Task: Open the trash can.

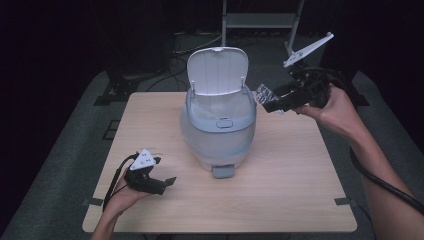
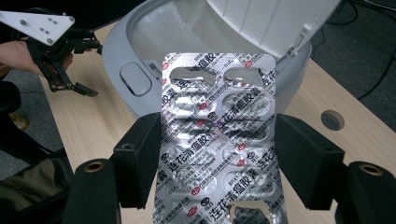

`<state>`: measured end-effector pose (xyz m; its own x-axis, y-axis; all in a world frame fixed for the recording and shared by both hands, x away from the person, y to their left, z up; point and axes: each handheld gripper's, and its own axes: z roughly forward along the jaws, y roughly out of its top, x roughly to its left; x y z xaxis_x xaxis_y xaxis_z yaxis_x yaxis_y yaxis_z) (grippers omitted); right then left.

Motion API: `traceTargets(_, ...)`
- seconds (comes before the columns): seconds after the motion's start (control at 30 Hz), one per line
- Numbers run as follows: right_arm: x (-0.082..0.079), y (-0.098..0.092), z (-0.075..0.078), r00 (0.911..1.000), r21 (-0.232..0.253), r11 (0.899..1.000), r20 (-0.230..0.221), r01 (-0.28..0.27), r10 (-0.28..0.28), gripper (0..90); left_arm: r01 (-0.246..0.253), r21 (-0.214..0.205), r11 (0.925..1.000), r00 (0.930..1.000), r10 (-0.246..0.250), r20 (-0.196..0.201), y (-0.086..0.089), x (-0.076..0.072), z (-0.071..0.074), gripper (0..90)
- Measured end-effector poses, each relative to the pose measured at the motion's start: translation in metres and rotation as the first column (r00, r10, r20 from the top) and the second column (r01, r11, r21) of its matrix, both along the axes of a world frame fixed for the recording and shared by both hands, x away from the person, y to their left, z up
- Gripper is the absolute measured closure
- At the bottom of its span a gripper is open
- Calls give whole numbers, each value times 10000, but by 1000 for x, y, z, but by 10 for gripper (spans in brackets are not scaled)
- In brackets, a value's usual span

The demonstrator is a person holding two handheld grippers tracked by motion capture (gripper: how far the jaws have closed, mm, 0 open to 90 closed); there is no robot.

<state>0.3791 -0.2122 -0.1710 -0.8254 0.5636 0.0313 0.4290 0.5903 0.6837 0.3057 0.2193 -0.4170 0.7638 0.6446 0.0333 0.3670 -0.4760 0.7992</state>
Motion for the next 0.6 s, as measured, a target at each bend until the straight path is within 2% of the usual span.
traceTargets(0.6, 12, 31, 23, 9987, -169, 9987, 169, -478, 481, 325, -2, 3, 10000, 10000, 2, -18, 2, 0, 1, 97)
